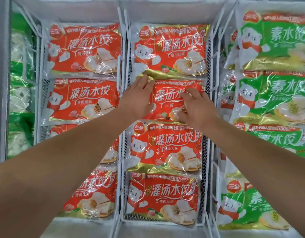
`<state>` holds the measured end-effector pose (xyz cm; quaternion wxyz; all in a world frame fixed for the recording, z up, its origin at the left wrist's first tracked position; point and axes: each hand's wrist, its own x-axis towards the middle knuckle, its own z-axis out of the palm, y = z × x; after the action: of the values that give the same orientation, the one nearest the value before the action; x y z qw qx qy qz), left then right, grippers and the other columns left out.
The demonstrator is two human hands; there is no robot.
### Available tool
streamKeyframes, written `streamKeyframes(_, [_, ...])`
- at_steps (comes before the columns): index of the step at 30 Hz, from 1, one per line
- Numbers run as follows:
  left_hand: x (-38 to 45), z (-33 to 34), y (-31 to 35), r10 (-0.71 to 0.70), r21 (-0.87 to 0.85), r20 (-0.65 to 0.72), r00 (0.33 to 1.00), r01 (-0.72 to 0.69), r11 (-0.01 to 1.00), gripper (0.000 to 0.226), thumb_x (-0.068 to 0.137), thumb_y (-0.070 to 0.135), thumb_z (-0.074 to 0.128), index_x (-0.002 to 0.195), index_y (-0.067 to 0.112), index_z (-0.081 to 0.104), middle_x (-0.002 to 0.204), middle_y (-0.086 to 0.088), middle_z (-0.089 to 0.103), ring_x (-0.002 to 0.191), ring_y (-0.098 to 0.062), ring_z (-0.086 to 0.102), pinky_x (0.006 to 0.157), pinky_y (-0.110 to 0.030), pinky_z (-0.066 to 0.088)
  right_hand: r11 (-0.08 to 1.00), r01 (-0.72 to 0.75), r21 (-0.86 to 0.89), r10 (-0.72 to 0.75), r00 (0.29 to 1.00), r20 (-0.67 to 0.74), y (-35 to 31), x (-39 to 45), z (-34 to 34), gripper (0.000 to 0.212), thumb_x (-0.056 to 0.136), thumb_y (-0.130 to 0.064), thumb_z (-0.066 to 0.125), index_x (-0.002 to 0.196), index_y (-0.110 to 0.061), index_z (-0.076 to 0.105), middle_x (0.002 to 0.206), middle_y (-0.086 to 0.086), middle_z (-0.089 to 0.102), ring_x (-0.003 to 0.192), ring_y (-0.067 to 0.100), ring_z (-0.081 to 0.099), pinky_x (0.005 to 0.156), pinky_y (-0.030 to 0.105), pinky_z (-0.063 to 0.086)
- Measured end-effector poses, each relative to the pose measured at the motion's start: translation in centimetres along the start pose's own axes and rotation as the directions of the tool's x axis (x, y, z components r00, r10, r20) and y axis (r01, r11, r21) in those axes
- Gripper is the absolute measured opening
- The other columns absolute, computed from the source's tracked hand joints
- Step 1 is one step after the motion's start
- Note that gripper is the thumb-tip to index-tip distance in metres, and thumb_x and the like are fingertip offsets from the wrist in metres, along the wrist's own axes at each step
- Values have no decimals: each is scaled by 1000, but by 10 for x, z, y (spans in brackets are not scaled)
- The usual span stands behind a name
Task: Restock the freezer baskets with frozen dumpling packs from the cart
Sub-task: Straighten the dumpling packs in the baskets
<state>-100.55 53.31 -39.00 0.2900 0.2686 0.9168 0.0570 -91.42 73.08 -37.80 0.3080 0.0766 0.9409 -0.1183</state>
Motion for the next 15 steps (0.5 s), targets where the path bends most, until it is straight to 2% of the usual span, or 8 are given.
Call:
streamKeyframes(2, [5,-16,-1,-19,-83,-136,990,7,997,66,95,31,60,151,9,34,155,-14,36,144,-35,32,116,-45,32,1000,16,-17,-17,997,-72,1,10,-17,61,94,-48,56,145,-17,42,146,5,42,135,31,35,110,46,38])
streamKeyframes(3, [11,-26,-2,-24,-99,-187,982,5,995,64,95,29,61,150,8,36,153,-14,40,142,-34,34,117,-44,33,1000,17,-10,-18,993,-115,1,17,-27,58,94,-45,56,143,-16,45,143,6,44,135,30,36,108,45,39])
streamKeyframes(6, [38,-48,-5,-28,-86,-208,978,10,996,78,96,32,62,157,8,20,163,-17,21,151,-35,18,124,-44,20,998,40,57,-27,975,-219,2,46,-55,61,94,-36,63,146,-13,40,150,8,36,138,32,33,108,43,40])
streamKeyframes(8, [58,-56,-6,-51,-75,-143,988,41,996,94,94,41,64,160,11,5,167,-15,4,154,-34,4,125,-45,12,994,61,94,-34,965,-259,0,70,-68,78,89,-32,70,152,-12,29,160,9,21,146,34,24,115,45,35])
streamKeyframes(12, [94,-66,-12,-57,29,-40,998,58,998,118,83,61,68,159,11,-8,166,-16,-12,153,-36,-7,125,-45,6,997,15,78,-4,990,-139,5,106,-85,120,77,-38,83,158,-13,-2,166,9,-12,153,30,-5,124,43,13])
streamKeyframes(15, [111,-72,-19,-18,66,0,1000,18,998,121,82,62,67,158,10,-11,165,-18,-15,153,-37,-9,125,-47,6,999,-32,33,35,996,-80,10,121,-85,123,77,-46,80,158,-13,-7,165,8,-18,153,32,-8,123,43,13])
